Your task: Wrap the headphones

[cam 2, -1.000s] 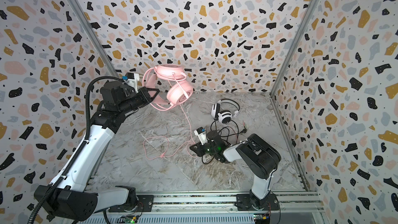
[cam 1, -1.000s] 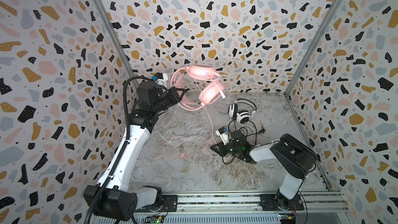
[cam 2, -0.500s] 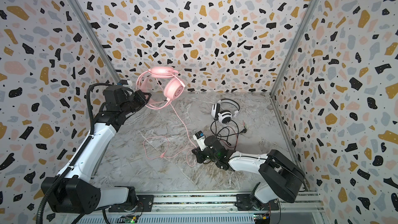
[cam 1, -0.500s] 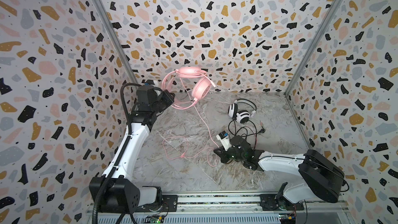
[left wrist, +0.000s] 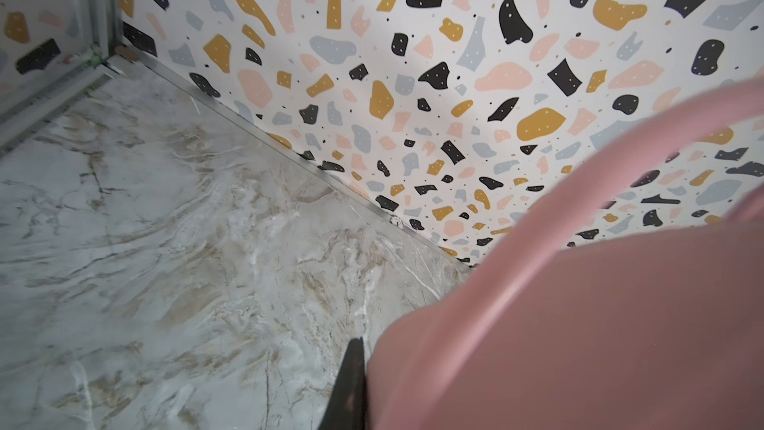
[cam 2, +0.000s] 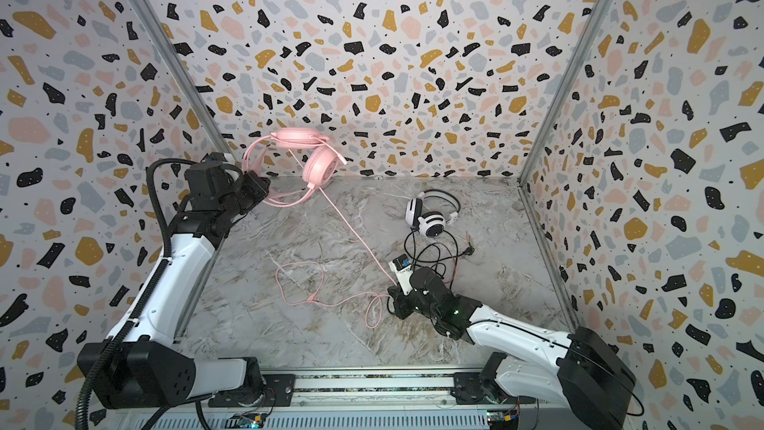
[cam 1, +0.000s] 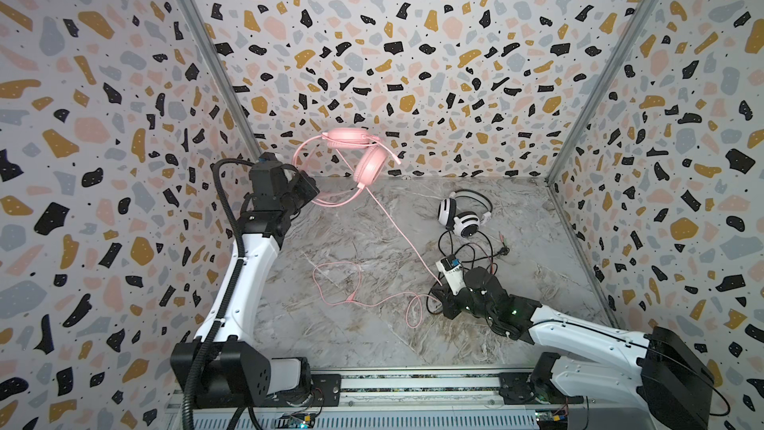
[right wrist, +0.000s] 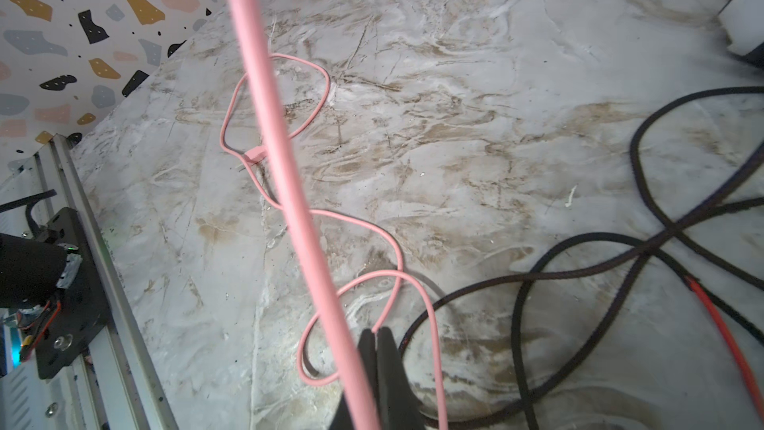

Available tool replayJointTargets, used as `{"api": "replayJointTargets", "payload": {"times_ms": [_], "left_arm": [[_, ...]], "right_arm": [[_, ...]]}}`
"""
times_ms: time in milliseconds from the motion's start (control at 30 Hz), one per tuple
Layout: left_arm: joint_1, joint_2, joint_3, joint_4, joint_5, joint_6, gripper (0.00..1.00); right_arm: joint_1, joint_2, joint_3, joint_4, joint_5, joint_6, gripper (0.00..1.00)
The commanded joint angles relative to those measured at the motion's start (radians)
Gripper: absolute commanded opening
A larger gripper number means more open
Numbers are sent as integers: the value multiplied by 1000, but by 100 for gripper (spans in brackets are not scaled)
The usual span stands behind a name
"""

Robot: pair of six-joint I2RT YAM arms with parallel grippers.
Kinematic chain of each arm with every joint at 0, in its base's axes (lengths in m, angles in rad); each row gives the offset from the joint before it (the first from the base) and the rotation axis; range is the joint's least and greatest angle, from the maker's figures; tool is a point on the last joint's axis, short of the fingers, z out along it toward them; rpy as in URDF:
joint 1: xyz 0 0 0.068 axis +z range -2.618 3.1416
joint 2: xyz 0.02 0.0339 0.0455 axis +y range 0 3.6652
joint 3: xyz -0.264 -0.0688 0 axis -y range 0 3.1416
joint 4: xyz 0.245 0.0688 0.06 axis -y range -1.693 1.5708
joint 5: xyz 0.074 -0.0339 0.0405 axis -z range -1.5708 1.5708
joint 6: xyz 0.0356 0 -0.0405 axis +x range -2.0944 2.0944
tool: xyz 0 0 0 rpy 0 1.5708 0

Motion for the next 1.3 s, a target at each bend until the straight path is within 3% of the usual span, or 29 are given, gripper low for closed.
{"api": "replayJointTargets", "payload": {"times_ms": [0,300,400,567,900,1267], "left_arm": [[5,-10,50,98,-75,2,0],[-24,-20,-44,104,-191,-11,0],[-55,-25,-54,75,-298,23,0],[-157,-3,-42,-28,-610,145,0],[-284,16,-70,-117,-901,267,0],[-490,69,-81,-220,-982,413,0]], "right_arm": [[22,-51,-6,-101,57,-7,2],[160,-84,183,-273,199,-41,2],[212,-84,259,-316,263,-65,2],[223,-80,379,-365,264,-96,2],[223,-87,606,-449,354,-217,2],[170,10,823,-488,492,-369,2]]}}
